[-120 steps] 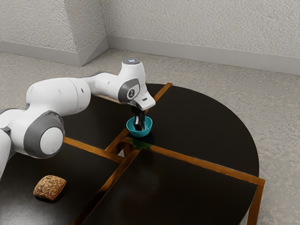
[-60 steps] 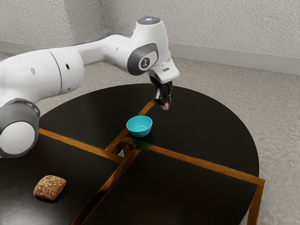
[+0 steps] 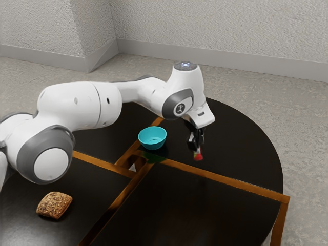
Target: Take strawberry from the bowl
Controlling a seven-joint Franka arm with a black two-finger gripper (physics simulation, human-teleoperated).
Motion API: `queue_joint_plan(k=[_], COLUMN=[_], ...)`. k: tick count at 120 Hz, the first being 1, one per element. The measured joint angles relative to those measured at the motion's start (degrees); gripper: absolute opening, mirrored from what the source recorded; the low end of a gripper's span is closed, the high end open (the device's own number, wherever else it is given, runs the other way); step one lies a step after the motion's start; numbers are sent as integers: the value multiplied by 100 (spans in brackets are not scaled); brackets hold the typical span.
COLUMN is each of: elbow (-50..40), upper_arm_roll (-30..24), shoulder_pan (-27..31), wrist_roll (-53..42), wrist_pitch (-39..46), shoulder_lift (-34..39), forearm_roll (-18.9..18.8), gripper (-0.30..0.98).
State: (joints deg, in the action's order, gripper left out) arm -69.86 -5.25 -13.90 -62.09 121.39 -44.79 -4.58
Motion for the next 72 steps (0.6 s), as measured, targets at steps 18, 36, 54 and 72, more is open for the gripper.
queue_joint_plan(k=[18, 36, 54, 72], elbow=[-501, -1711, -2294, -2405], upper_arm_roll=[99, 513, 582, 585], shoulder_pan=[-13, 115, 615, 1161], wrist_roll=[109, 549, 1208, 1766], wrist_pitch=[11, -746, -1720, -2226], shoulder_lift=[684, 2865, 4393, 4736], forearm_roll=[43, 63, 32, 27], gripper=[52, 60, 65, 67])
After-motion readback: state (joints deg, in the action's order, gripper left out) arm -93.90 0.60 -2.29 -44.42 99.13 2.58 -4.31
